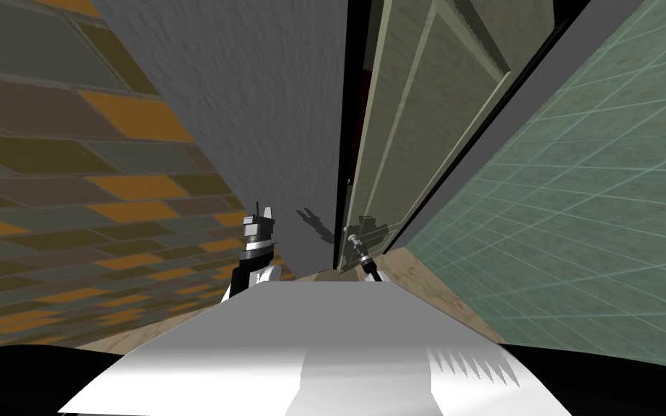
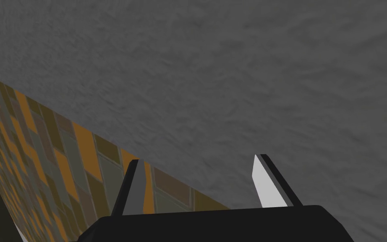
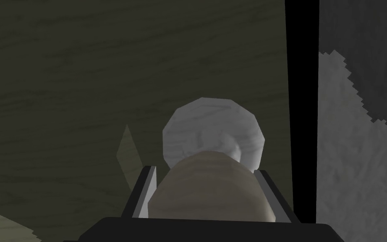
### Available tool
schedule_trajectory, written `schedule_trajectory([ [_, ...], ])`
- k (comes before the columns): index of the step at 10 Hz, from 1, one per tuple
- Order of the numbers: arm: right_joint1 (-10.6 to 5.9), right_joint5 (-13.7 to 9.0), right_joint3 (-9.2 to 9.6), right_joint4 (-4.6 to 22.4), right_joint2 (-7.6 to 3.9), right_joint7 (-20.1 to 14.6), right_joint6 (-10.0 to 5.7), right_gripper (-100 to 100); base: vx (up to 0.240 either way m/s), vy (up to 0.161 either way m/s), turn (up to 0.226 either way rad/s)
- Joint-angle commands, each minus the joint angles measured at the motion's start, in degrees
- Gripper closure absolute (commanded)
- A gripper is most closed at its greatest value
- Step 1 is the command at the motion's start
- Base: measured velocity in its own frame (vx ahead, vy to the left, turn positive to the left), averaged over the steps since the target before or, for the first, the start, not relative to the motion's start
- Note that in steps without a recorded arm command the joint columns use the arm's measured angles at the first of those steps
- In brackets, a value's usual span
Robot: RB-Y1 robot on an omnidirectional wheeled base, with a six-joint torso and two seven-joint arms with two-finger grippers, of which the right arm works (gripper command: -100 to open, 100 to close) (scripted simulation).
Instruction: Pull the door open
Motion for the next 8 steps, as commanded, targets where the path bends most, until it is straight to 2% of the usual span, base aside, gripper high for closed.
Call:
schedule_trajectory([
  [1, 0.77, 0.38, 0.79, -0.45, 0.58, -2.86, 0.25, 100, -0.029, 0.005, -0.009],
  [3, 0.63, 0.42, 0.86, -0.18, 0.52, -5.05, 0.05, 100, -0.039, 0.004, 0.003],
  [5, 0.34, 0.51, 1.02, 0.36, 0.40, -8.75, -0.36, 100, -0.045, 0.001, -0.006],
  [8, 0.20, 0.56, 1.10, 0.63, 0.34, -11.61, -0.56, 100, -0.036, 0.002, -0.001],
])
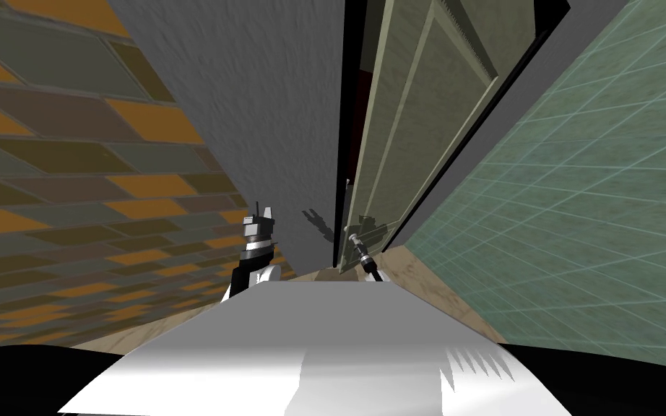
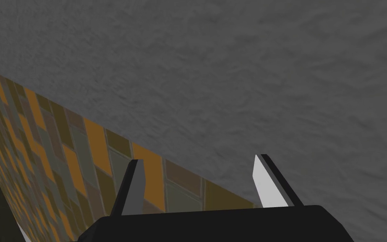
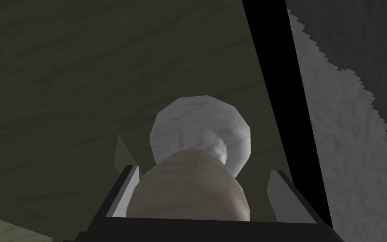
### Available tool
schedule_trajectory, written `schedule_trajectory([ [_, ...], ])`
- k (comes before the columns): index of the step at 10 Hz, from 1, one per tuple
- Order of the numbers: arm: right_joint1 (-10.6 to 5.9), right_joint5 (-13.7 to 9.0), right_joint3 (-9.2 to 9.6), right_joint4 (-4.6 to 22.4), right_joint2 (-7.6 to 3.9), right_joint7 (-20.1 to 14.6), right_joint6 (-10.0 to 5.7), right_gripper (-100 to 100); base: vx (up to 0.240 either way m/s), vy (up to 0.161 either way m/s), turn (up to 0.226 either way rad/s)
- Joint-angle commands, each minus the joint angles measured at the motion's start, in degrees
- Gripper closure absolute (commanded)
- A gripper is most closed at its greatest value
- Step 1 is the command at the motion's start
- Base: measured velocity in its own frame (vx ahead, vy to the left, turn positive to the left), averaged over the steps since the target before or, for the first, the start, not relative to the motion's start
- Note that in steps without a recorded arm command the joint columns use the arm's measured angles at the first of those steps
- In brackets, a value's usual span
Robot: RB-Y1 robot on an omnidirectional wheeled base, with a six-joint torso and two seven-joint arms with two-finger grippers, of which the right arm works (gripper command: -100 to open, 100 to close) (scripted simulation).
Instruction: Pull the door open
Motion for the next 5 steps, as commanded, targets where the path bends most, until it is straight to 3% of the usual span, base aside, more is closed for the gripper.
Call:
schedule_trajectory([
  [1, 0.29, 0.37, 0.89, 0.98, 0.75, -2.86, -0.48, 100, -0.026, 0.008, -0.002],
  [5, -0.07, 0.48, 1.09, 1.66, 0.60, -7.50, -0.99, 100, -0.023, 0.009, -0.001],
])
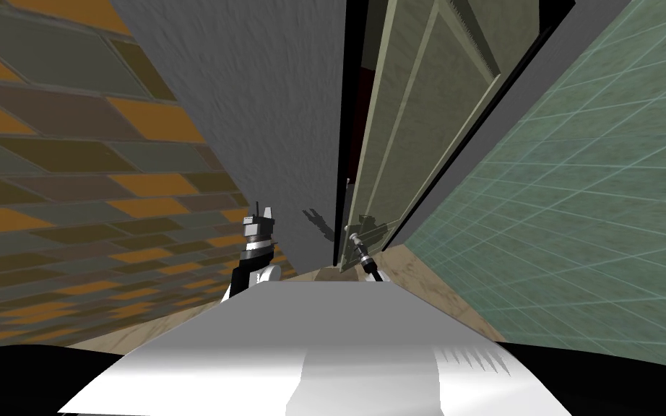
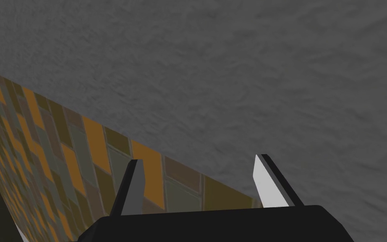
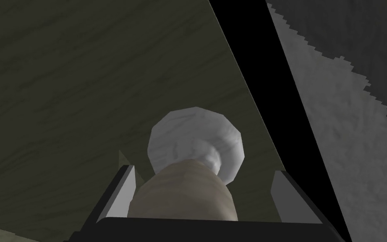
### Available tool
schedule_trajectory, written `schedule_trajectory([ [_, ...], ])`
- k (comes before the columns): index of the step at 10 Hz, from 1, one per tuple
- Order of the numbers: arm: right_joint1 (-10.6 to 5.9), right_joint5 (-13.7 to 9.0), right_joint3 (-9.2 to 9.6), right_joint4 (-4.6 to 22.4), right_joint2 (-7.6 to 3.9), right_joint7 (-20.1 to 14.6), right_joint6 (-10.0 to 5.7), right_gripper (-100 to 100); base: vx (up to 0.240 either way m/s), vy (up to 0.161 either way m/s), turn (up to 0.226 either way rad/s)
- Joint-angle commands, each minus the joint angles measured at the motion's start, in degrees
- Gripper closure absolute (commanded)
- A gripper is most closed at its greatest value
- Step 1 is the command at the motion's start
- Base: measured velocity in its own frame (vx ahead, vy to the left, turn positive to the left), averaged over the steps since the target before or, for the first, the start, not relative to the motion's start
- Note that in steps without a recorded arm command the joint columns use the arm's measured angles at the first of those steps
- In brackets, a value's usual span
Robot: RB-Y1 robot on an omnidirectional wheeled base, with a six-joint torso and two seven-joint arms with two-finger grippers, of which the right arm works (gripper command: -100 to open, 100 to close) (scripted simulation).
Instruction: Pull the door open
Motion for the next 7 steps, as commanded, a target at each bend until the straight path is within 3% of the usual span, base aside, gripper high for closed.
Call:
schedule_trajectory([
  [1, 0.99, 0.49, 1.02, -1.05, 0.88, -1.80, 0.68, 100, -0.029, 0.011, -0.004],
  [2, 0.99, 0.49, 1.02, -1.05, 0.88, -1.80, 0.68, 100, 0.000, 0.000, 0.000],
  [4, 0.63, 0.60, 1.21, -0.38, 0.72, -5.72, 0.17, 100, -0.029, 0.003, 0.003],
  [6, 0.63, 0.60, 1.21, -0.38, 0.72, -6.45, 0.17, 100, -0.025, 0.008, -0.005],
  [7, 0.45, 0.66, 1.31, -0.04, 0.65, -8.78, -0.09, 100, -0.013, 0.012, -0.006],
])
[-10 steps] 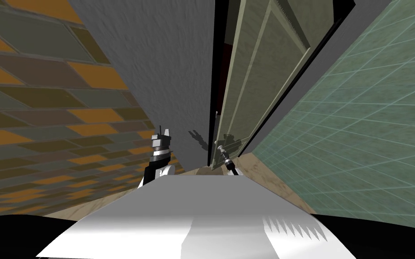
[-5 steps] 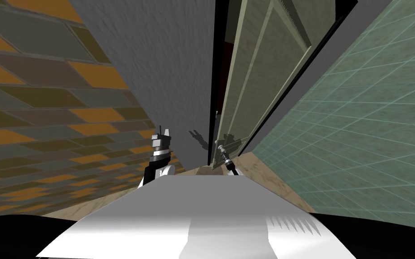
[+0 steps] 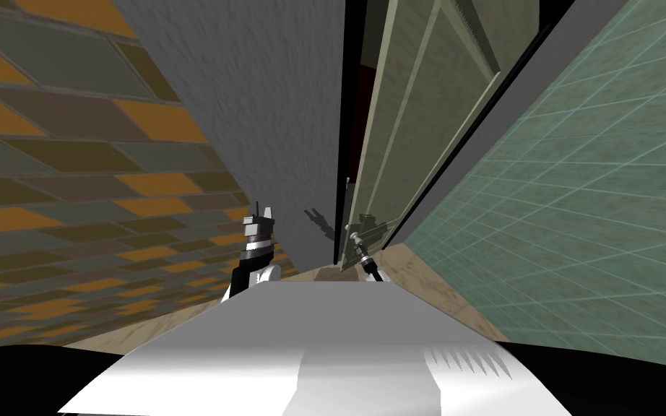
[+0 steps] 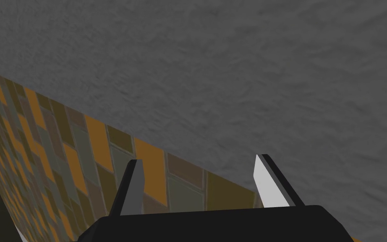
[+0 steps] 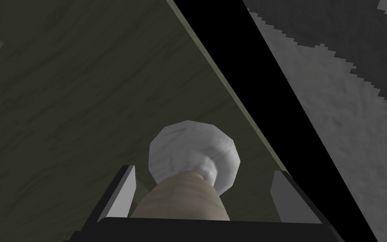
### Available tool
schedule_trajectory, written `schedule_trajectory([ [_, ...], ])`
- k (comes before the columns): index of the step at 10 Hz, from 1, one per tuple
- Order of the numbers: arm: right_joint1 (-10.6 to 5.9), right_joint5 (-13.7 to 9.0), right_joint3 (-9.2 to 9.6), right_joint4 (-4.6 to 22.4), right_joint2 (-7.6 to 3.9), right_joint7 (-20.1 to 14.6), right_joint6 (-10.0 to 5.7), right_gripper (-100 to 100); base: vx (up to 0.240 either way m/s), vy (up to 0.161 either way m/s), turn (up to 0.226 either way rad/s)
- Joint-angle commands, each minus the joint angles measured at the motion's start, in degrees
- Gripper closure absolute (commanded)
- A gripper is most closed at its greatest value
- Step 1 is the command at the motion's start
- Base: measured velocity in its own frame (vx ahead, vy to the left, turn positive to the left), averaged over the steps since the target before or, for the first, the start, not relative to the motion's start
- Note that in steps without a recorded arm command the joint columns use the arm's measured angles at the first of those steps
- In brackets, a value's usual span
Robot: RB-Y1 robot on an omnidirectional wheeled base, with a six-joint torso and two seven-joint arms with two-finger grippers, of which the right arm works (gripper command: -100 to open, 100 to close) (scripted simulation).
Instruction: Pull the door open
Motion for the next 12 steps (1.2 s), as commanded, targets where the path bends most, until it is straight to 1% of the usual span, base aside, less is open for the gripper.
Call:
schedule_trajectory([
  [1, 0.71, 0.52, 1.07, -0.66, 0.79, -2.86, -0.31, 100, -0.021, 0.013, -0.009],
  [2, 0.71, 0.52, 1.07, -0.66, 0.79, -3.83, -0.31, 100, -0.026, -0.006, -0.005],
  [3, 0.50, 0.59, 1.18, -0.27, 0.71, -5.71, -0.60, 100, -0.044, 0.006, 0.028],
  [4, 0.50, 0.59, 1.18, -0.27, 0.71, -6.20, -0.60, 100, -0.035, 0.021, 0.021],
  [5, 0.29, 0.65, 1.30, 0.12, 0.62, -8.57, -0.90, 100, -0.032, 0.030, 0.017],
  [7, 0.09, 0.72, 1.41, 0.51, 0.53, -10.94, -1.20, 100, -0.042, 0.020, 0.002],
  [8, 0.40, 1.22, 1.01, 0.68, -0.03, -8.50, -1.88, -100, -0.039, 0.008, 0.018],
  [10, 0.71, 1.83, 0.57, 0.95, -0.69, -6.46, -2.73, -100, -0.035, -0.004, 0.016],
  [12, 1.09, 2.61, 0.00, 1.28, -1.54, -3.70, -3.81, -100, -0.032, -0.013, 0.017],
])
